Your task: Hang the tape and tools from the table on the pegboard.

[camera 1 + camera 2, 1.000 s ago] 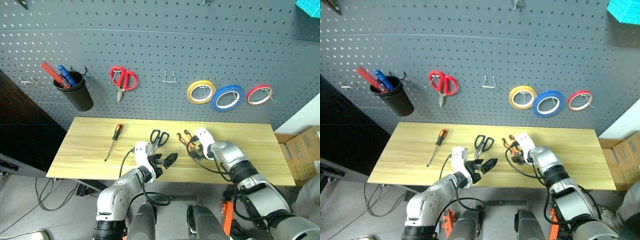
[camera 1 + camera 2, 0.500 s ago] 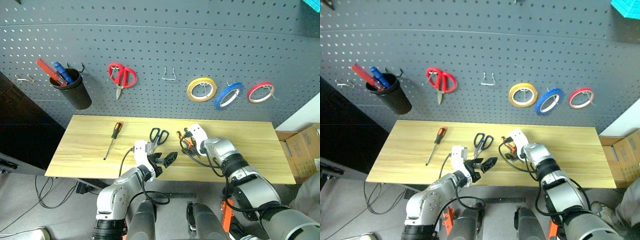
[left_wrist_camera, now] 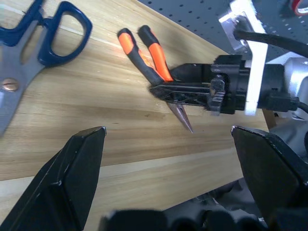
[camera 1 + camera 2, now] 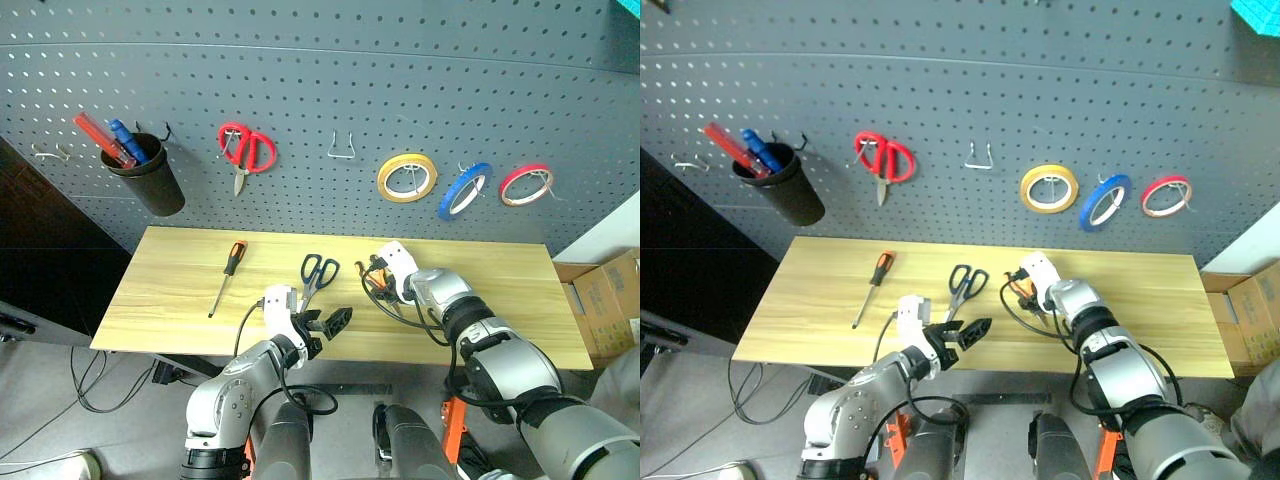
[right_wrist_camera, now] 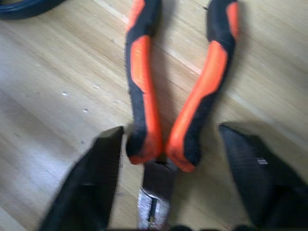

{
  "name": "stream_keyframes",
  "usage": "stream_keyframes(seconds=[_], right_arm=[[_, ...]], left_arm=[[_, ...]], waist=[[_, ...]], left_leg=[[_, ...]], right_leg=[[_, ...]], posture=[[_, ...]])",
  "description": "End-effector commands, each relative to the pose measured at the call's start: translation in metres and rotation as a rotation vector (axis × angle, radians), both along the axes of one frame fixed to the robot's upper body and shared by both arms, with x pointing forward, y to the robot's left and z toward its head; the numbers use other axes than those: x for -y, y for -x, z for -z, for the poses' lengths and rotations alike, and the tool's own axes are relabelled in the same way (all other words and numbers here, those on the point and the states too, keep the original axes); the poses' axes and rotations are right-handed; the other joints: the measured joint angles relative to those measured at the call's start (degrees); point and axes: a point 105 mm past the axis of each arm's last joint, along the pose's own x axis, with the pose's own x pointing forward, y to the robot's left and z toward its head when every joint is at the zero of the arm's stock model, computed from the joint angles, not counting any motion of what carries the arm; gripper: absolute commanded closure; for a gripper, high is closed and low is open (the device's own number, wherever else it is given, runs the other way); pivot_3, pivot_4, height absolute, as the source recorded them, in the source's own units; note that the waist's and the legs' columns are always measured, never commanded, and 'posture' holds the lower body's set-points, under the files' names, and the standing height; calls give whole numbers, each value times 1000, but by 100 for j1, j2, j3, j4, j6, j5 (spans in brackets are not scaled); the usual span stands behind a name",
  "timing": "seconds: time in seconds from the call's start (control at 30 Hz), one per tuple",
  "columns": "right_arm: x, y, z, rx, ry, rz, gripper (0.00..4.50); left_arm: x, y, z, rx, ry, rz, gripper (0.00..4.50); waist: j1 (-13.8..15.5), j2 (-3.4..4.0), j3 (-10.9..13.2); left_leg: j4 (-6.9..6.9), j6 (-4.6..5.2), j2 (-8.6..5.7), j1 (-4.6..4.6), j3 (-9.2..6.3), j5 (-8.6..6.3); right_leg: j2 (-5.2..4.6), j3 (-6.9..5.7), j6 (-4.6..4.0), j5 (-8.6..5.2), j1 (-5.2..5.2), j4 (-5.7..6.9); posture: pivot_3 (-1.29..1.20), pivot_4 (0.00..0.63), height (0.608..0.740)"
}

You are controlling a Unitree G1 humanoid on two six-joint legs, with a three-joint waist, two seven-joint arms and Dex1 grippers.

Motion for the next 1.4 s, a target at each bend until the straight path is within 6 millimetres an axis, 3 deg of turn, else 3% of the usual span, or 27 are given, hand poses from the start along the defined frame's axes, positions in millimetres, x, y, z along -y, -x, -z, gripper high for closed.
stream_keyframes(seconds=[0.03, 0.27, 0.4, 0.53, 0.67, 0.8, 0.93, 1.1, 1.23, 1.4], right_arm=[[4, 5, 8, -35, 10, 13, 2652], [6, 3, 7, -17, 20, 0, 2737], [3, 4, -8, 38, -26, -75, 2737], [2, 35, -37, 92, -134, -179, 2737], [-1, 73, -67, 133, -247, -170, 2737], [-23, 89, -127, 343, -408, -138, 2737], [-52, 73, -188, 625, -506, -123, 2737], [-74, 43, -234, 878, -543, -113, 2737], [-77, 21, -270, 1041, -573, -74, 2737], [-71, -3, -292, 1187, -558, -20, 2737]], left_arm=[[5, 1, -13, 42, 30, 24, 0], [7, -2, -14, 45, 35, 31, 0], [6, -2, -21, 77, 39, 42, 0], [2, 3, -42, 147, 88, 55, 0], [-3, 15, -63, 207, 117, 94, 0], [-19, 13, -92, 327, 61, 61, 0], [-27, 8, -122, 494, -76, 37, 0], [-30, -1, -149, 651, -170, -11, 0], [-46, -23, -170, 752, -223, -125, 0], [-52, -47, -181, 819, -263, -195, 0]], waist=[[0, -1, 3], [-2, 0, 6], [12, 0, 6], [65, 2, 3], [56, 5, 1], [10, 11, -22], [4, 2, -172], [99, -44, -452], [202, -55, -547], [284, -57, -636]], left_leg=[[-1, -1, 0, 0, 0, 0], [-2, -3, 0, -1, -1, -2], [-2, -4, -1, -4, -2, -3], [-4, -12, -11, -53, -7, -8], [-1, -23, -9, -102, -14, -14], [0, -34, -1, -98, -22, -18], [8, -44, 1, -92, -29, -12], [8, -46, -10, -86, -23, -7], [4, -55, -4, -71, -23, 3], [-7, -54, -2, 0, -19, 12]], right_leg=[[0, 0, 0, 0, 0, -1], [-1, -1, 0, -2, 0, -3], [-2, -4, 1, -2, -1, -6], [-11, -9, 29, -9, -40, -2], [-9, -14, 47, 3, -91, 13], [2, -25, 66, -9, -91, 17], [8, -35, 48, 6, -81, 8], [4, -30, 50, 20, -66, -9], [17, -30, 21, 40, -61, -3], [22, -24, 12, 52, 5, -11]], posture=[[225, 281, 740], [216, 273, 740], [211, 246, 740], [188, 208, 740], [176, 165, 740], [172, 131, 740], [186, 67, 740], [217, 28, 740], [236, 5, 740], [258, 0, 740]])
